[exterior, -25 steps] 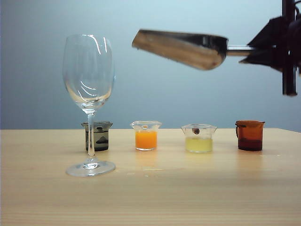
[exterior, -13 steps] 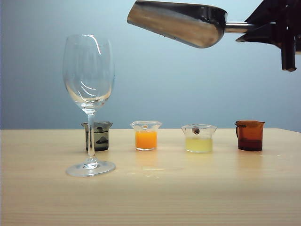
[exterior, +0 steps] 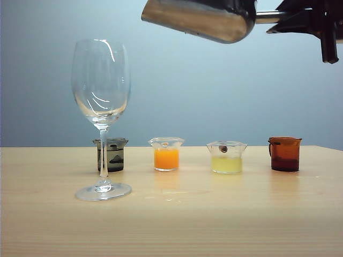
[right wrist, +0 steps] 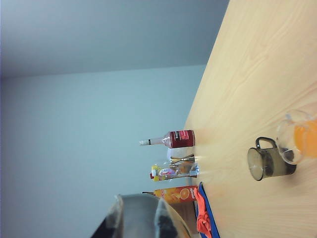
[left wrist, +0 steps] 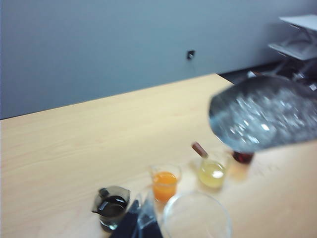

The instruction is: Pick up the ice scoop on the desk filled with ice cubes, pour the ice into the goblet, and finally put the scoop back on the table.

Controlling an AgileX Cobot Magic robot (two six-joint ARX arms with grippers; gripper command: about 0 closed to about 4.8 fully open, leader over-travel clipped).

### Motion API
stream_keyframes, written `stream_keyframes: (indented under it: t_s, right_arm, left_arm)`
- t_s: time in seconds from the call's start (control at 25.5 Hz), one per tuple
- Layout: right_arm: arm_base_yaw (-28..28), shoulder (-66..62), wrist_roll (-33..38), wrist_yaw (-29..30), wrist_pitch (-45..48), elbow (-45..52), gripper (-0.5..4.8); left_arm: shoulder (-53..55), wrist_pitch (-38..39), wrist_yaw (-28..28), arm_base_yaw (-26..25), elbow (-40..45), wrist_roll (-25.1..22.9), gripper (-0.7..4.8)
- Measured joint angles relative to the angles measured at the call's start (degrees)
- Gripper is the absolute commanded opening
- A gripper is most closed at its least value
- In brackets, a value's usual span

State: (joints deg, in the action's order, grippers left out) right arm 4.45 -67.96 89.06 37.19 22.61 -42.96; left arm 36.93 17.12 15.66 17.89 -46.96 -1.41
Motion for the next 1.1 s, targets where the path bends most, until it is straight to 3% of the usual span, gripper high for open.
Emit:
stream_keyframes:
  t_s: [0.24,1.1]
  right_arm:
    - [3.3,0.0,-1.6,-0.2,-3.7,-2.3,-0.05]
    - [6.7,0.0,-1.7,-1.6,-8.9,-4.4,-0.05]
  left_arm:
    - [3.3,12.1,2.8,0.1,-6.6,-4.0,-0.05]
    - [3.5,15.5,3.5,0.1,-8.8,-4.4,-0.05]
